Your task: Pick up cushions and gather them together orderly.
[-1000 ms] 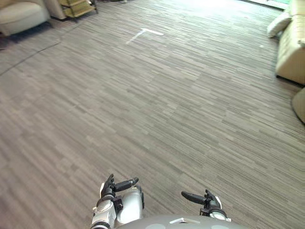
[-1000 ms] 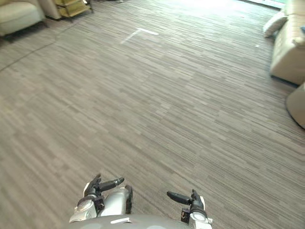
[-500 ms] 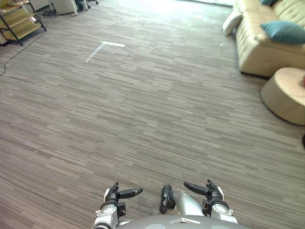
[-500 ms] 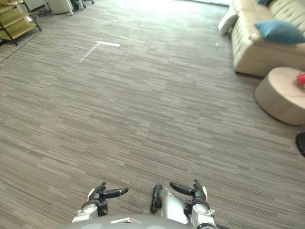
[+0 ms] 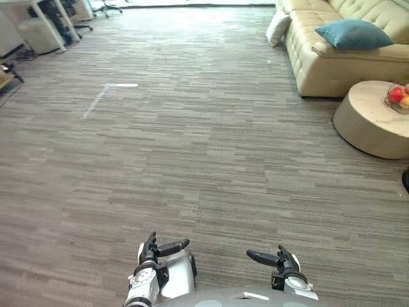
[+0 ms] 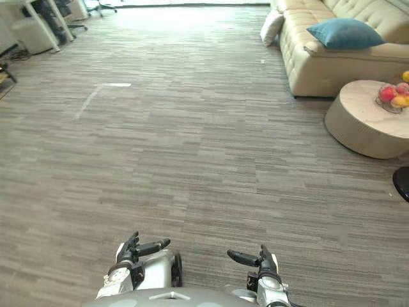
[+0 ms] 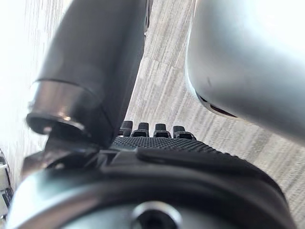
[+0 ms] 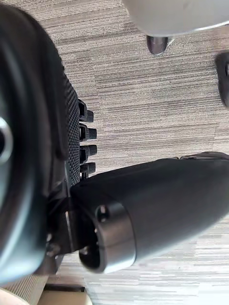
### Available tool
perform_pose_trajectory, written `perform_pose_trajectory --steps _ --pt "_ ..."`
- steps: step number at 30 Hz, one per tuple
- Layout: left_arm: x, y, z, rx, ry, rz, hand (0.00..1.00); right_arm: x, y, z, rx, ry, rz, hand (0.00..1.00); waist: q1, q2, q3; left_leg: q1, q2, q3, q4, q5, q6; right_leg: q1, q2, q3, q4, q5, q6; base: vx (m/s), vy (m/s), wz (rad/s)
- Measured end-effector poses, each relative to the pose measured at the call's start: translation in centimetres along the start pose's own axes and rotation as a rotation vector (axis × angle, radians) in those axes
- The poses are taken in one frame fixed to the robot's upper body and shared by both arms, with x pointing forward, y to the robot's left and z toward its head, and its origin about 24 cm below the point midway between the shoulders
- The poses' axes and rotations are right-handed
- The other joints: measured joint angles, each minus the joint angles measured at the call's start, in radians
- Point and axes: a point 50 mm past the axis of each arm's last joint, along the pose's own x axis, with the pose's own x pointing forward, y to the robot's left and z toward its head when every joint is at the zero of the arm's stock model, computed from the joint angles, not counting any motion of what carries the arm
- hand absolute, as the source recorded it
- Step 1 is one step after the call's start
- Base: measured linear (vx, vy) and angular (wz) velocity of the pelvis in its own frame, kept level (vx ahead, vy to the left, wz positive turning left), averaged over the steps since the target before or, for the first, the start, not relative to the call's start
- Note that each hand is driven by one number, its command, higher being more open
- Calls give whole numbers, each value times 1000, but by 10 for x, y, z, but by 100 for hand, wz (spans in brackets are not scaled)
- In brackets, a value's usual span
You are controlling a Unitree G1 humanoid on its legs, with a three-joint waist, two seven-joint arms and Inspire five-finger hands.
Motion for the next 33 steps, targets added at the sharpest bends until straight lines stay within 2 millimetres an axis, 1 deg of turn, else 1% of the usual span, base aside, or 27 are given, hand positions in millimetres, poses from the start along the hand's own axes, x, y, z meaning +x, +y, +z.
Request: perform_pose_trajectory --steps 1,2,3,4,5,6,8,10,12,13,15,16,17,18,20,21,22,23,24,25,26,27,28,29,30,32,33 --pt "0 1 0 -5 0 3 100 -1 1 -3 3 10 2 100 12 -8 -7 2 -4 1 13 51 19 20 -16 20 2 -25 13 707 328 -83" --pt "0 5 -1 -1 4 12 100 -4 4 -13 10 34 7 100 20 -31 -44 -1 -36 10 56 106 63 30 -59 49 22 -53 51 510 230 -61" --pt "0 6 -2 -2 8 16 100 -5 5 -15 11 38 9 100 20 -39 -53 1 -45 12 72 119 79 20 -71 54 56 -64 69 633 306 -65" --pt "0 11 -2 -12 10 33 100 -6 9 -17 9 44 19 100 29 -60 -58 22 -62 35 99 113 85 -22 -102 62 187 -88 110 497 257 -54" --pt "1 16 -1 -3 12 44 100 -6 12 -18 11 45 33 100 29 -85 -62 57 -85 61 102 78 96 -96 -128 68 382 -83 129 700 402 -47" --pt "2 19 0 12 23 48 100 -7 12 -18 12 43 32 100 16 -100 -58 118 -119 72 106 22 118 -212 -170 64 689 7 196 682 391 -19" --pt "2 19 -6 21 62 55 100 -6 6 -16 5 35 21 100 4 -93 -46 237 -145 72 97 -44 133 -314 -209 23 935 20 194 619 321 1" --pt "2 16 -9 27 71 53 100 -5 3 -11 4 7 12 100 -6 -74 -41 328 -145 72 60 -79 139 -393 -223 -37 982 6 170 490 179 -2" --pt "1 16 -13 56 86 45 100 -4 3 -1 3 -37 10 100 -15 -66 -35 449 -144 66 -35 -95 139 -517 -225 -158 882 -25 117 443 91 7" --pt "0 15 -14 57 92 43 100 -3 3 0 3 -42 9 100 -18 -64 -34 480 -144 64 -63 -95 138 -539 -222 -189 829 -27 114 491 16 12" --pt "0 12 -15 79 96 27 100 -3 1 4 16 -55 4 100 -22 -60 -31 557 -144 57 -139 -104 125 -591 -193 -263 589 -6 100 575 -24 13" --pt "0 11 -15 89 97 18 100 -2 2 7 20 -58 5 100 -25 -58 -29 591 -144 52 -166 -116 111 -601 -167 -269 424 46 83 567 -113 28" --pt "0 11 -17 94 105 13 100 -1 1 7 39 -53 1 100 -36 -54 -25 626 -145 33 -178 -128 104 -591 -142 -258 344 161 44 715 -190 46" --pt "-2 9 -22 99 120 6 100 -1 -1 8 42 -51 -6 100 -44 -46 -26 652 -134 -2 -170 -129 103 -565 -137 -257 354 216 -45 616 -201 41" --pt "-3 3 -24 101 126 -11 100 0 -4 9 40 -55 -15 100 -41 -20 -25 643 -111 -32 -104 -128 97 -557 -137 -279 405 144 -57 570 -210 28" --pt "-3 1 -25 99 128 -16 100 0 -5 9 42 -57 -18 100 -42 -13 -25 638 -108 -35 -80 -128 91 -551 -136 -284 413 131 -61 693 -272 29" --pt "-4 -2 -26 91 133 -25 100 1 -9 10 38 -56 -28 100 -42 9 -27 580 -76 -49 88 -115 33 -506 -119 -302 405 83 -69 540 -225 22" --pt "-4 -2 -26 84 132 -24 100 1 -10 9 32 -53 -27 100 -44 14 -27 534 -60 -68 203 -94 -5 -476 -110 -311 385 70 -68 604 -263 25" --pt "-4 -1 -25 69 125 -20 100 0 -11 7 22 -47 -28 100 -42 24 -24 431 -23 -102 457 -39 -103 -404 -81 -319 331 63 -67 446 -188 8" --pt "-4 -1 -23 58 114 -17 100 0 -11 6 21 -44 -30 100 -40 30 -21 366 6 -100 606 -35 -116 -349 -57 -319 288 62 -67 427 -164 -1" --pt "-4 -1 -21 56 104 -16 100 0 -11 6 16 -42 -29 100 -39 30 -19 327 19 -93 682 -37 -112 -309 -45 -318 258 61 -68 466 -125 -16" --pt "-3 0 -18 56 90 -13 100 0 -8 5 8 -39 -23 100 -37 18 -13 277 32 -72 739 -41 -107 -258 -36 -311 221 59 -68 433 -84 -23" --pt "-3 1 -15 54 71 -13 100 -1 -4 5 -15 -40 -8 100 -34 12 -12 202 38 -39 747 -62 -61 -192 -27 -294 165 57 -66 354 -63 -31" --pt "-2 1 -12 51 55 -14 100 -1 -4 5 -15 -37 -6 100 -28 10 -10 165 40 -15 722 -79 -31 -167 -25 -283 145 57 -62 315 -18 -47" --pt "-2 -1 -7 44 28 -18 100 -1 -4 1 -16 -20 -7 100 -12 7 -9 106 43 34 592 -109 7 -118 -26 -261 99 57 -48 304 18 -47" --pt "-2 0 -5 19 16 -10 100 -1 -3 0 -18 -13 -6 100 -6 5 -7 62 32 55 327 -101 21 -58 -27 -237 48 50 -30 719 224 -66" --pt "-1 1 -3 -22 9 7 100 -2 -1 -5 -53 6 0 100 20 -2 -8 38 19 55 10 53 20 19 -68 -161 24 -25 61 1300 607 -93"
